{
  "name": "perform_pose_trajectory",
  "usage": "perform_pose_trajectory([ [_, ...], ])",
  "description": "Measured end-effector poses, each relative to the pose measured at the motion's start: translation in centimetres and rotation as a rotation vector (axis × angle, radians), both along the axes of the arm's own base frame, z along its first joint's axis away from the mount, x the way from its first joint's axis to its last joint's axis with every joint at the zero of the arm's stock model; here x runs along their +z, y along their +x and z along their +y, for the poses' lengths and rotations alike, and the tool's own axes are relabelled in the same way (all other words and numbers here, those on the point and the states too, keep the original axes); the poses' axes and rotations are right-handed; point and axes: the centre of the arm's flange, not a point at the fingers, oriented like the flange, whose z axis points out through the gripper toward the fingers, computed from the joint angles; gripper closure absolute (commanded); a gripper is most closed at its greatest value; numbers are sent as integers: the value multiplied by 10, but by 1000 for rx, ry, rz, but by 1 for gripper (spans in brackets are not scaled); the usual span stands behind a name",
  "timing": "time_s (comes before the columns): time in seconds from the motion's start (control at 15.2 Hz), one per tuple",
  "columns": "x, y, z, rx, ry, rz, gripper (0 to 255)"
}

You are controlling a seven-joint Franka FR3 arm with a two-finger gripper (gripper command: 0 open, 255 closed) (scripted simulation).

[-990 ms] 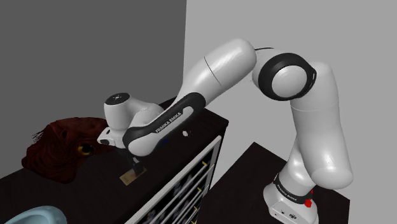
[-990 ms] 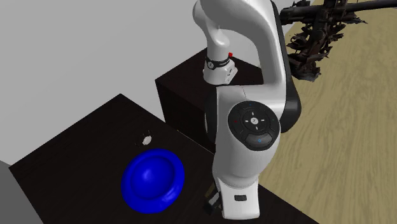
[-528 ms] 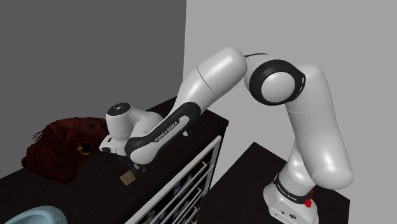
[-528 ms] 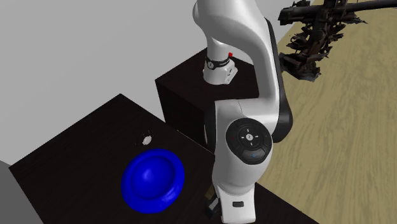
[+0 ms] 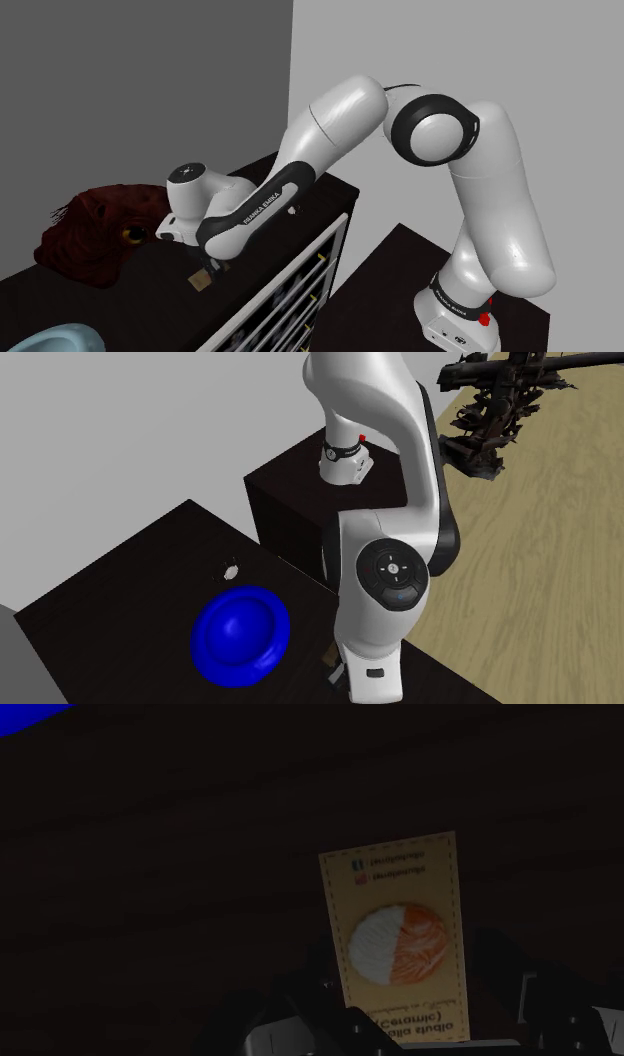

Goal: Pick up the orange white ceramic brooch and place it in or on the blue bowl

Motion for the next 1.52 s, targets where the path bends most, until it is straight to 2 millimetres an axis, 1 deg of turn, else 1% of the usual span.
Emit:
perform_pose_trajectory([
  [0.66, 2, 0, 1, 1, 1, 0, 255],
  [0.79, 9, 1, -1, -1, 0, -1, 255],
  [1.52, 66, 1, -1, -2, 0, -1, 255],
])
